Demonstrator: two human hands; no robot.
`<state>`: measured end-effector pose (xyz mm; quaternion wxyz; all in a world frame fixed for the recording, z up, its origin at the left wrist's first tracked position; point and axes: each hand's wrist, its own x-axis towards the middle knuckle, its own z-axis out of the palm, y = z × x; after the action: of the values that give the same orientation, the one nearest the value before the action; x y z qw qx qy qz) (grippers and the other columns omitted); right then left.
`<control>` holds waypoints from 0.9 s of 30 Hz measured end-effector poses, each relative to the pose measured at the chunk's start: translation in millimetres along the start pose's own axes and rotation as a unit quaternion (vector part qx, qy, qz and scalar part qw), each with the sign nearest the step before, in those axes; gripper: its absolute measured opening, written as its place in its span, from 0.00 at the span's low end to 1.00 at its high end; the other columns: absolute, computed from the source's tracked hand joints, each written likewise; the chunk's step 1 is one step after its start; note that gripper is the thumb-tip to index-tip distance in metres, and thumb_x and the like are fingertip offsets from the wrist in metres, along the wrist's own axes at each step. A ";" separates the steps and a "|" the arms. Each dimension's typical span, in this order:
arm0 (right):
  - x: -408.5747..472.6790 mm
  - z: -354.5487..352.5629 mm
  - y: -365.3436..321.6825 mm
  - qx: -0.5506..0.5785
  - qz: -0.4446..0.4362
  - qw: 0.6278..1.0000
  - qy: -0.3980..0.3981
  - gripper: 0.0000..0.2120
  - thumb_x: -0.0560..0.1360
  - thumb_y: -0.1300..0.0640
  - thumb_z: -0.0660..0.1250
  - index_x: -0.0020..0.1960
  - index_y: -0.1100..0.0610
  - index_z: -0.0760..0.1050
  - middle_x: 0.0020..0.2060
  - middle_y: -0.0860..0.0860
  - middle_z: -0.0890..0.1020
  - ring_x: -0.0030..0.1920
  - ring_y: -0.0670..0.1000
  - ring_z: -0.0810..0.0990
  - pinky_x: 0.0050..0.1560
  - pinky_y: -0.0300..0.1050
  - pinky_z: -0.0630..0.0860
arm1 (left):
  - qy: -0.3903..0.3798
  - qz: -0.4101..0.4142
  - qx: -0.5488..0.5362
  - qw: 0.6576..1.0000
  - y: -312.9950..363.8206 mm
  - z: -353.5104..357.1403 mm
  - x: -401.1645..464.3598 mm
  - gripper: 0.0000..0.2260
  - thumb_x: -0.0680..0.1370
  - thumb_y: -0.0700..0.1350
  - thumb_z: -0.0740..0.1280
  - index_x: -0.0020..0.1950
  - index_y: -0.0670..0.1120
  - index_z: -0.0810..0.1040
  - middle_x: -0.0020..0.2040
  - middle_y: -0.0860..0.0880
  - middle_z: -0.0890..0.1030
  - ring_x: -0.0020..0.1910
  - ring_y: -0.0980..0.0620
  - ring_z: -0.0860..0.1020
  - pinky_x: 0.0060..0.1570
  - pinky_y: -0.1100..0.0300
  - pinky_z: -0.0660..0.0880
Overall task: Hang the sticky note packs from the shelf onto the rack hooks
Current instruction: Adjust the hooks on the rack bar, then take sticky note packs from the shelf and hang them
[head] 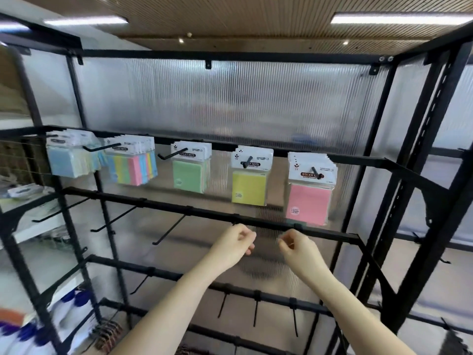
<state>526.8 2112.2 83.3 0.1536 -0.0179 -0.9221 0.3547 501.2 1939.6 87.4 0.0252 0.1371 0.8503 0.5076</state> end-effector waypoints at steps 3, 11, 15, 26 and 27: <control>0.2 26.0 -33.8 -0.003 -0.031 0.999 -0.027 0.08 0.78 0.54 0.62 0.51 0.57 0.76 0.44 0.50 0.81 0.44 0.50 0.79 0.45 0.44 0.75 | -0.033 0.000 0.076 0.997 -16.9 -36.5 -17.2 0.09 0.81 0.51 0.60 0.56 0.50 0.76 0.51 0.52 0.81 0.50 0.56 0.79 0.52 0.59 0.75; -7.6 117.5 -145.4 -0.019 -0.109 0.990 -0.086 0.09 0.78 0.53 0.61 0.44 0.58 0.74 0.39 0.51 0.78 0.38 0.50 0.75 0.34 0.42 0.67 | 0.064 -0.020 0.155 0.986 -88.1 -168.4 -63.3 0.04 0.81 0.50 0.61 0.50 0.56 0.75 0.46 0.58 0.76 0.46 0.62 0.75 0.39 0.69 0.68; -15.1 174.0 -203.7 -0.010 -0.118 0.986 -0.115 0.10 0.79 0.52 0.61 0.44 0.58 0.72 0.42 0.53 0.78 0.42 0.54 0.75 0.39 0.43 0.68 | 0.100 -0.052 0.196 0.974 -135.1 -238.5 -92.5 0.06 0.80 0.51 0.61 0.44 0.62 0.71 0.44 0.61 0.75 0.48 0.60 0.76 0.46 0.62 0.73; -50.7 323.7 -342.1 0.017 -0.167 0.966 -0.195 0.10 0.78 0.54 0.61 0.53 0.60 0.75 0.48 0.57 0.81 0.50 0.59 0.80 0.43 0.43 0.71 | 0.177 -0.151 0.265 0.936 -235.1 -384.9 -182.2 0.06 0.81 0.50 0.61 0.53 0.52 0.77 0.50 0.57 0.79 0.47 0.55 0.79 0.50 0.54 0.77; -53.3 334.6 -353.2 0.019 -0.176 0.963 -0.201 0.10 0.78 0.53 0.61 0.53 0.59 0.75 0.48 0.56 0.82 0.49 0.58 0.80 0.43 0.42 0.70 | 0.179 -0.162 0.257 0.936 -242.7 -394.8 -189.3 0.07 0.81 0.50 0.61 0.53 0.51 0.77 0.51 0.55 0.80 0.49 0.53 0.79 0.52 0.52 0.77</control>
<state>505.3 1623.6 67.2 0.0253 0.2195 -0.9158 0.3355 560.9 1444.0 48.9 -0.0814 -0.0939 0.9529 0.2766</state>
